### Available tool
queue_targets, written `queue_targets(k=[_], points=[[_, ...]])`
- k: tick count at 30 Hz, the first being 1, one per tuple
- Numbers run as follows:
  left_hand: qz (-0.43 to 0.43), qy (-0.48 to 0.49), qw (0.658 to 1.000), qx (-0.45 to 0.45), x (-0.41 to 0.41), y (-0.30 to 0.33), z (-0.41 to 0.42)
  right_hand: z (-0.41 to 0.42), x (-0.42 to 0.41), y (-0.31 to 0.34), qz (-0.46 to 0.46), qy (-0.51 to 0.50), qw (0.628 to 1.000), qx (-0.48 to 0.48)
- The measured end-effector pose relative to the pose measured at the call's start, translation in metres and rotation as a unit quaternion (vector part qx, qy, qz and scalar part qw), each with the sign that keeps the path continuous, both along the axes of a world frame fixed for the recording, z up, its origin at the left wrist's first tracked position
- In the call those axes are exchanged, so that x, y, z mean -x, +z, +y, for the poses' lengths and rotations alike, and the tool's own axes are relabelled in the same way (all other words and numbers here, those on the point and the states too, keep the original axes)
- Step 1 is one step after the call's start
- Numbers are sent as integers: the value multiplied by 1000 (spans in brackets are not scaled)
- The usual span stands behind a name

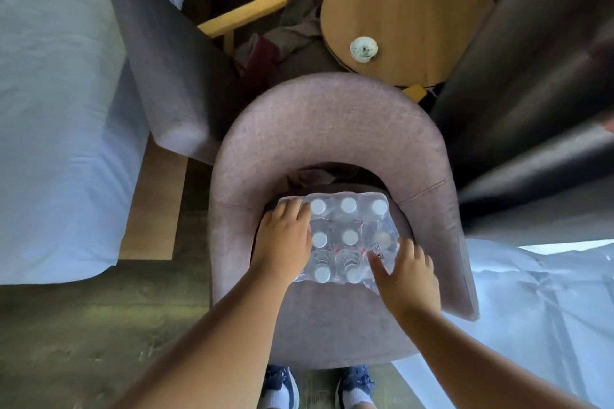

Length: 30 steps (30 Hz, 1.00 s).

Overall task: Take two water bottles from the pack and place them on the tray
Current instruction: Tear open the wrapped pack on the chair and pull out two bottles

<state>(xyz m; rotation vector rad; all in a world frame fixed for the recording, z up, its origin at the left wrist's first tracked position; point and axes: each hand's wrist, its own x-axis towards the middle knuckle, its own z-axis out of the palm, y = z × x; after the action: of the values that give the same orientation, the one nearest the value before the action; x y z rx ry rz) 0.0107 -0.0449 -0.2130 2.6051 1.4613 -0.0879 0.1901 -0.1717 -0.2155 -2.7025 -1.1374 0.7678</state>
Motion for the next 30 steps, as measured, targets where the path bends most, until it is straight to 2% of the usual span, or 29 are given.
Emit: queue_targets(k=[2, 4, 6, 11, 15, 18, 22, 26, 28, 30], points=[[-8, 12, 1000, 8, -1, -3, 7, 1, -4, -1, 73, -108, 990, 47], [-2, 32, 999, 32, -1, -5, 12, -2, -4, -1, 153, -147, 975, 61], [1, 37, 996, 76, 2, -15, 28, 5, 6, -3, 165, -169, 970, 61], [18, 49, 992, 114, 5, -19, 21, 2, 32, 12, 167, -173, 970, 35], [-7, 48, 993, 106, 7, -19, 18, 50, 70, 17, 226, -150, 962, 5], [-8, 24, 994, 106, 7, -22, 21, 89, 84, 4, 246, -135, 959, 25], [-15, 5, 992, 128, 6, -28, 19, 110, 85, -12, 179, -93, 977, 72], [-37, 13, 995, 95, 10, -46, 17, 124, 91, -16, 47, 37, 988, 141], [-40, 6, 997, 72, 12, -52, 13, 123, 90, -22, -2, 105, 984, 143], [-45, 3, 997, 56, 13, -55, 11, 114, 87, -31, -45, 152, 982, 102]])
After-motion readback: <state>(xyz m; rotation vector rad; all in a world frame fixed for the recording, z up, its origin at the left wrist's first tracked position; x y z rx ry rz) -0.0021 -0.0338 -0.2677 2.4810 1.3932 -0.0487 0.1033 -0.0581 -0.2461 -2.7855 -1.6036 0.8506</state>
